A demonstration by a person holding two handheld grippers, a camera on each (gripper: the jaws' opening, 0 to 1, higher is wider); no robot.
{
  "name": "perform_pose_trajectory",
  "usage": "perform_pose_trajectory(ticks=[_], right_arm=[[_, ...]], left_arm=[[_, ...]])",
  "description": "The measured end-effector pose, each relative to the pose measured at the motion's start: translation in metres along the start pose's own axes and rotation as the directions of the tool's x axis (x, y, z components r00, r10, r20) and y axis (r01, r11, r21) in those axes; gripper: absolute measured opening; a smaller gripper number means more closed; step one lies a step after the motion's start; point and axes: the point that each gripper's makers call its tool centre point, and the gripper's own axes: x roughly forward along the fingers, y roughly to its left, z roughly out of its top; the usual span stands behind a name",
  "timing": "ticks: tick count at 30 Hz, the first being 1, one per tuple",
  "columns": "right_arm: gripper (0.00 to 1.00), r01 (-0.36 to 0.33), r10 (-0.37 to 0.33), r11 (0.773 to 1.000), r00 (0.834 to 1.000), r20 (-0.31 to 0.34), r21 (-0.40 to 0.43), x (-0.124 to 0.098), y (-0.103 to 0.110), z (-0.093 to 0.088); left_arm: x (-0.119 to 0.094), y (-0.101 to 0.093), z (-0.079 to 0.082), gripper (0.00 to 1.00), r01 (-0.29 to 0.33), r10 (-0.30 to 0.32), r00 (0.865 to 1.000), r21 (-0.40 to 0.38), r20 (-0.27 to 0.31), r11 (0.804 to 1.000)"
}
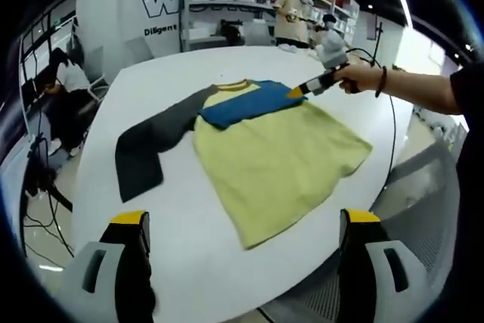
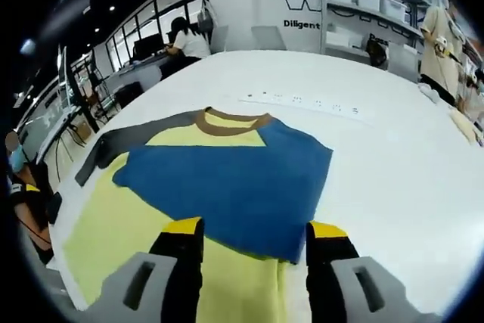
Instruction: Fold the garment on the visible template until the final outline fits inside the template.
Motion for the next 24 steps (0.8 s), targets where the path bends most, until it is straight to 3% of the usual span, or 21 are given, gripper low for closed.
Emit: perform_pose_trajectory(ticks=[6, 8, 17, 24], right_arm=[[0.14, 0.030, -0.029, 0.998, 0.999, -0.026, 0.060, -0.005, -0.016, -0.014], [0.08, 0.034, -0.032, 0.996, 0.999, -0.037, 0.080, -0.007, -0.019, -0.020], [0.00, 0.007, -0.007, 0.992, 1.000, -0.004, 0.124, -0.013, -0.025, -0.017], [0.00, 0.045, -0.044, 0.996, 0.999, -0.020, 0.072, -0.016, -0.040, -0.020]], left_arm=[[0.001, 0.000, -0.001, 0.99, 0.001, -0.001, 1.000, 0.005, -0.001, 1.000], [0.001, 0.000, -0.001, 0.99, 0.002, -0.002, 1.000, 0.003, -0.005, 1.000], [0.002, -0.001, -0.002, 0.99, 0.004, -0.004, 1.000, 0.012, -0.011, 1.000], [0.002, 0.000, -0.004, 0.99, 0.004, -0.004, 1.000, 0.010, -0.019, 1.000]])
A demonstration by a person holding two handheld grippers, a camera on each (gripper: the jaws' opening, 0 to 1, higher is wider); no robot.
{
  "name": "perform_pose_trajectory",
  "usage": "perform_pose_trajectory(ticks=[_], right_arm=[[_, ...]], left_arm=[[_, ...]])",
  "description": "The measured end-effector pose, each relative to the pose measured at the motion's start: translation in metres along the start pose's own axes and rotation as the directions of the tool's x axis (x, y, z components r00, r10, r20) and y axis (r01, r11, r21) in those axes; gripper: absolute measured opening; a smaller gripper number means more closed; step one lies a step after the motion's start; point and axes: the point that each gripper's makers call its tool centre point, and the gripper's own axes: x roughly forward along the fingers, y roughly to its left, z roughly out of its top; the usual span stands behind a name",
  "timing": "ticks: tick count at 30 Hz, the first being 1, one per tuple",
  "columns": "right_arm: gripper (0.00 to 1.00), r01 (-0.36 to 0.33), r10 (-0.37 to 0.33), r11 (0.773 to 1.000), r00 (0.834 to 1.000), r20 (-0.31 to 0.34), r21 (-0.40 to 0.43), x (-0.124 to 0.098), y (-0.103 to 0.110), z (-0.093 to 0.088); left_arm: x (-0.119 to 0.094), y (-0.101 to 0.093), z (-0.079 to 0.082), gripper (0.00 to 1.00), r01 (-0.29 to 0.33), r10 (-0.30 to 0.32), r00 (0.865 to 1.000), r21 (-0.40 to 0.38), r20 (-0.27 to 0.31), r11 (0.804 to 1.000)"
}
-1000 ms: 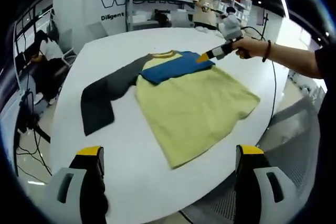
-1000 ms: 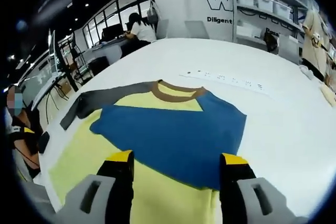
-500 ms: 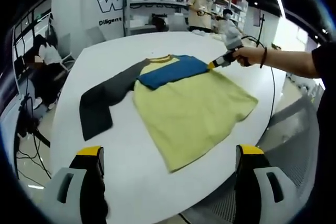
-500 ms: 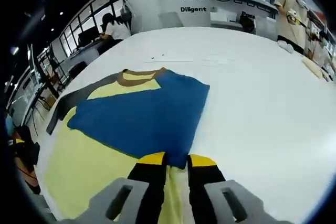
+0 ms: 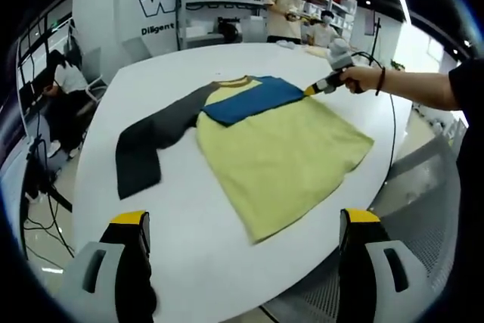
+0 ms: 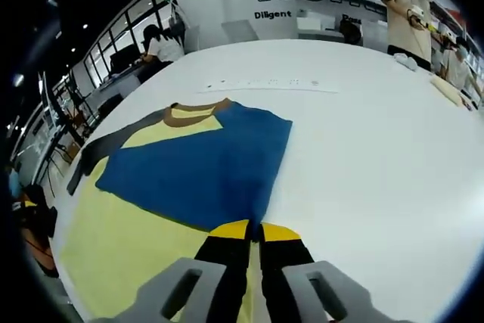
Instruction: Fold the garment on the visible template until the final outline fits inside the template.
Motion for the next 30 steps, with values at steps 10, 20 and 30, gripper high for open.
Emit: perform_pose_trajectory(ticks=[10, 20, 30], right_arm=[[0.00, 0.066, -0.067, 0.997, 0.998, -0.015, -0.042, 0.000, -0.031, 0.002], [0.00, 0.104, -0.104, 0.994, 0.994, -0.019, -0.037, -0.006, -0.053, -0.001], [0.00, 0.128, -0.129, 0.991, 0.991, -0.022, -0.029, -0.005, -0.073, -0.002]], left_arm=[[0.001, 0.003, -0.001, 0.99, 0.000, 0.000, 1.000, -0.001, -0.004, 1.000], [0.002, 0.005, -0.003, 0.99, -0.005, 0.005, 1.000, -0.006, -0.011, 1.000], [0.002, 0.007, -0.004, 0.99, -0.016, 0.016, 1.000, -0.022, -0.015, 1.000]])
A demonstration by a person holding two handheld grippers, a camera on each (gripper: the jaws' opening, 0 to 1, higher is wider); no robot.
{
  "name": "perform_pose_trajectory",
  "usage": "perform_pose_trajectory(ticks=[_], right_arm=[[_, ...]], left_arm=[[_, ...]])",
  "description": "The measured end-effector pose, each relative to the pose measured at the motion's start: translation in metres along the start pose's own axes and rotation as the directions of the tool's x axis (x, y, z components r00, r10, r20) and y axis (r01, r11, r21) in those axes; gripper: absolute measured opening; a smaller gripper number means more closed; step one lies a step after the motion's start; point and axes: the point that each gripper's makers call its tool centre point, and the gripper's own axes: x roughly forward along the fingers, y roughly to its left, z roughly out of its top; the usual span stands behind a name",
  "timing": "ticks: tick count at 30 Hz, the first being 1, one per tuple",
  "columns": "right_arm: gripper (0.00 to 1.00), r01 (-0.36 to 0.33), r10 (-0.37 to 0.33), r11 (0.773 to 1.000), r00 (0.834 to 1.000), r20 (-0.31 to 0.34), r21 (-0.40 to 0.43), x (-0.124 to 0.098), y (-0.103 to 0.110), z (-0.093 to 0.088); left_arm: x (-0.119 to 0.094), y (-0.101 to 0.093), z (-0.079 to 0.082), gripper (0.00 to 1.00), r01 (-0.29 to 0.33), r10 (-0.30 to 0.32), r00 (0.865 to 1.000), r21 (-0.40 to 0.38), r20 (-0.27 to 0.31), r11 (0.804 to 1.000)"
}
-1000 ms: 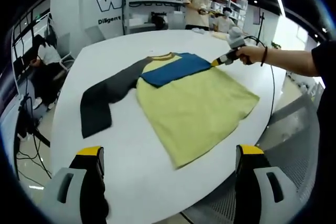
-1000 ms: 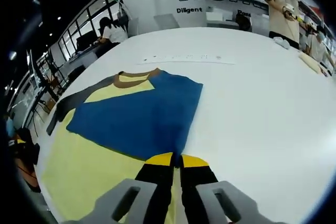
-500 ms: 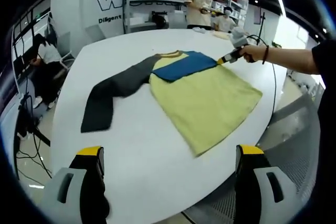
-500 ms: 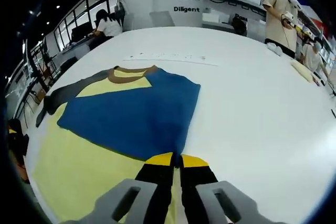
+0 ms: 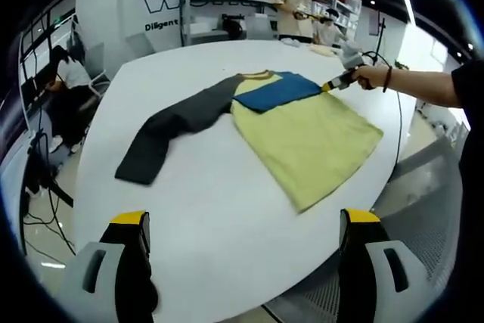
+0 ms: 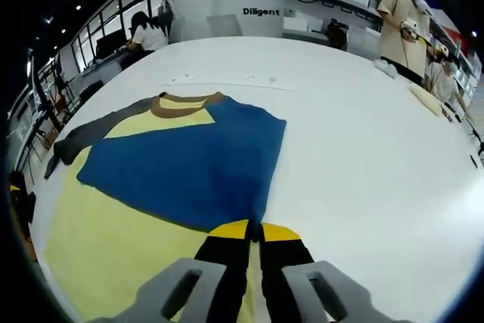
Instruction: Fold the garment on the visible template until the final outline fits inside the template.
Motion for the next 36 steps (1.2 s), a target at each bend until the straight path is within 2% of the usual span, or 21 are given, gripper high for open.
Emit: perform_pose_trajectory(ticks=[4, 9, 13, 16, 18, 19, 21, 23, 27, 32, 36], right_arm=[[0.00, -0.003, 0.003, 1.000, 1.000, 0.004, 0.017, -0.003, 0.002, -0.002], [0.00, -0.018, 0.019, 1.000, 1.000, 0.004, -0.017, -0.001, 0.003, -0.002], [0.05, -0.015, 0.016, 1.000, 0.999, 0.044, -0.012, -0.001, 0.000, 0.004], [0.16, -0.056, 0.055, 0.998, 0.994, 0.091, 0.007, -0.005, 0.005, 0.010], [0.29, -0.075, 0.074, 0.997, 0.991, 0.115, 0.005, -0.009, 0.009, 0.013], [0.35, -0.096, 0.093, 0.995, 0.984, 0.153, 0.010, -0.011, 0.012, 0.018], [0.53, -0.131, 0.124, 0.991, 0.981, 0.150, 0.034, -0.019, 0.020, 0.014], [0.65, -0.159, 0.153, 0.987, 0.973, 0.173, 0.023, -0.025, 0.026, 0.013], [0.73, -0.190, 0.188, 0.982, 0.964, 0.189, -0.012, -0.037, 0.037, 0.012], [0.91, -0.206, 0.213, 0.977, 0.951, 0.223, -0.056, -0.052, 0.048, 0.016], [0.99, -0.238, 0.251, 0.968, 0.934, 0.255, -0.081, -0.071, 0.063, 0.020]], left_arm=[[0.000, 0.002, 0.000, 0.99, -0.004, 0.004, 1.000, -0.007, -0.001, 1.000], [-0.001, 0.006, 0.001, 0.99, -0.010, 0.010, 1.000, -0.030, 0.009, 0.999], [-0.003, 0.010, 0.001, 0.98, -0.018, 0.019, 1.000, -0.041, 0.006, 0.999], [-0.003, 0.012, 0.000, 0.98, -0.030, 0.030, 1.000, -0.049, 0.005, 0.998], [-0.003, 0.013, 0.000, 0.98, -0.031, 0.032, 0.999, -0.064, 0.006, 0.997], [-0.003, 0.013, 0.000, 0.98, -0.030, 0.031, 0.999, -0.070, 0.009, 0.997], [-0.002, 0.011, 0.002, 0.98, -0.022, 0.023, 1.000, -0.084, 0.018, 0.996], [-0.001, 0.011, 0.003, 0.99, -0.019, 0.021, 1.000, -0.080, 0.020, 0.997], [0.000, 0.010, 0.005, 0.99, -0.022, 0.023, 1.000, -0.070, 0.019, 0.997], [0.000, 0.009, 0.007, 0.99, -0.019, 0.020, 1.000, -0.068, 0.023, 0.998], [0.001, 0.010, 0.006, 0.99, -0.022, 0.023, 1.000, -0.072, 0.018, 0.997]])
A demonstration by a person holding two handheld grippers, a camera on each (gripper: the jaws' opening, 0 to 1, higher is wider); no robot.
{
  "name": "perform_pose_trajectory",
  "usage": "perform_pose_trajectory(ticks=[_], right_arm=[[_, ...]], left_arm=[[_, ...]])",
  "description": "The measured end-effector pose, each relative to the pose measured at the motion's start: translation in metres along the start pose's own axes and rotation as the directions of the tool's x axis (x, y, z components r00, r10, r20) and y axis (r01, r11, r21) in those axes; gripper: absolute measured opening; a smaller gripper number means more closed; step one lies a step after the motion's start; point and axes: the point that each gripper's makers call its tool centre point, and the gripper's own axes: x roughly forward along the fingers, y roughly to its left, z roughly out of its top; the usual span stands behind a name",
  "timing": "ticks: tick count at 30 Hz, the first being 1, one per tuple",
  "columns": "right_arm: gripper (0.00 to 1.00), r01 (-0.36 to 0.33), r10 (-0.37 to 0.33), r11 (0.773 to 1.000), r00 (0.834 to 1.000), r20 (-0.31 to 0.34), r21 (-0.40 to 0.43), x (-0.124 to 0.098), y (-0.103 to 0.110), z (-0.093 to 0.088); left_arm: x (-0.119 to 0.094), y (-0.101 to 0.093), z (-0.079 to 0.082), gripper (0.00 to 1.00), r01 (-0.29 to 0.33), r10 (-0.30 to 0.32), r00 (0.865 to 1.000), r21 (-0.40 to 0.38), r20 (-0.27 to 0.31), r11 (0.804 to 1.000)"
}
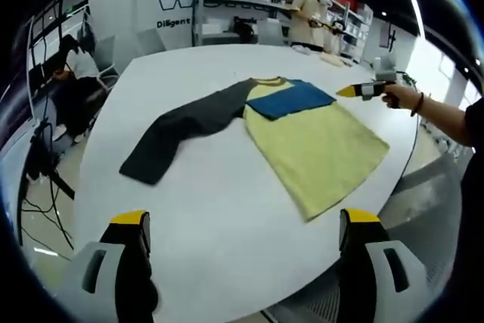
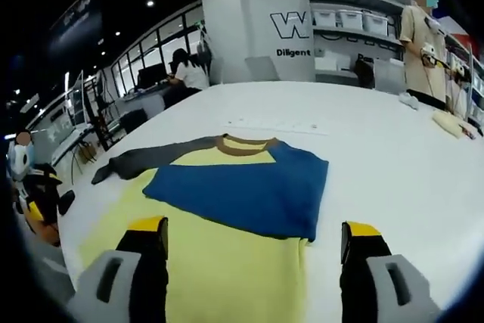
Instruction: Fold the garment on the visible template until the final outline fits inside the template.
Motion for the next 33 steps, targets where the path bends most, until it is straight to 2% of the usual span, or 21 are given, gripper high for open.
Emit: perform_pose_trajectory(ticks=[13, 19, 25, 28, 33], right_arm=[[0.99, -0.073, 0.075, 0.997, 0.994, 0.083, -0.029, -0.041, 0.034, 0.012], [0.99, -0.108, 0.113, 0.992, 0.990, 0.079, -0.060, -0.058, 0.052, 0.005], [0.99, -0.184, 0.191, 0.981, 0.975, 0.117, -0.066, -0.076, 0.074, 0.007], [0.99, -0.212, 0.226, 0.969, 0.968, 0.107, -0.127, -0.085, 0.088, 0.005], [0.99, -0.260, 0.271, 0.956, 0.960, 0.071, -0.138, -0.095, 0.108, -0.009]], left_arm=[[0.002, 0.009, 0.000, 0.98, -0.027, 0.027, 1.000, -0.054, 0.003, 0.998], [0.006, 0.013, 0.003, 0.97, -0.028, 0.029, 1.000, -0.084, 0.011, 0.996], [0.009, 0.019, 0.009, 0.95, -0.029, 0.036, 0.998, -0.137, 0.050, 0.990], [0.011, 0.023, 0.010, 0.95, -0.037, 0.046, 0.997, -0.157, 0.056, 0.987], [0.016, 0.035, 0.010, 0.94, -0.050, 0.063, 0.996, -0.198, 0.063, 0.979]])
